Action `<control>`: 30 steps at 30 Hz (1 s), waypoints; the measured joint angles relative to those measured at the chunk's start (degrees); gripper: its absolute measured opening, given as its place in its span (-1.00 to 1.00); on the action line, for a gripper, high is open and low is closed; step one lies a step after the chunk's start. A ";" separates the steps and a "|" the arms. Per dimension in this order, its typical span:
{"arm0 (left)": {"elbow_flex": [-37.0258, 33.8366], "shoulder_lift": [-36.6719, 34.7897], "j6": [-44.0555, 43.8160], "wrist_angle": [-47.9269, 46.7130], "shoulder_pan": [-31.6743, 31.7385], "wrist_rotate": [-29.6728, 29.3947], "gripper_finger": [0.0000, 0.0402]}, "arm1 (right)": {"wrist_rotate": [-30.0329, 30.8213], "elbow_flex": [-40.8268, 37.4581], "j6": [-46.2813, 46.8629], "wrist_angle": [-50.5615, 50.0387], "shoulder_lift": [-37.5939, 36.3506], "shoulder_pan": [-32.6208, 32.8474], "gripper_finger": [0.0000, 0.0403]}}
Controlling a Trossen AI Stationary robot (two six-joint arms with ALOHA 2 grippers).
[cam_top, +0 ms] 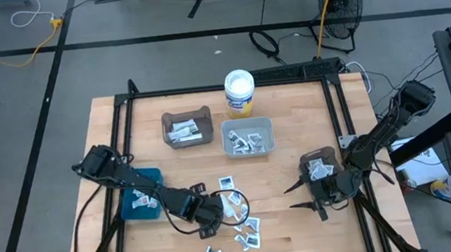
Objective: Pick & Place First Aid Supplies
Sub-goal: Put the orange ointment pack into the blue bin
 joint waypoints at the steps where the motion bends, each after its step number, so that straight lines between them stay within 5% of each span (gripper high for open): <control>1: 0.00 0.00 0.09 0.02 -0.02 -0.03 -0.35 | 0.00 0.00 0.01 0.00 0.00 0.00 0.05; 12: -0.02 0.04 0.17 0.14 -0.02 -0.05 -0.61 | 0.00 0.00 -0.01 0.00 0.00 0.00 0.05; 30: -0.22 -2.42 1.73 -3.35 0.79 1.07 -0.62 | 0.00 0.00 -0.01 -0.17 0.00 0.00 0.05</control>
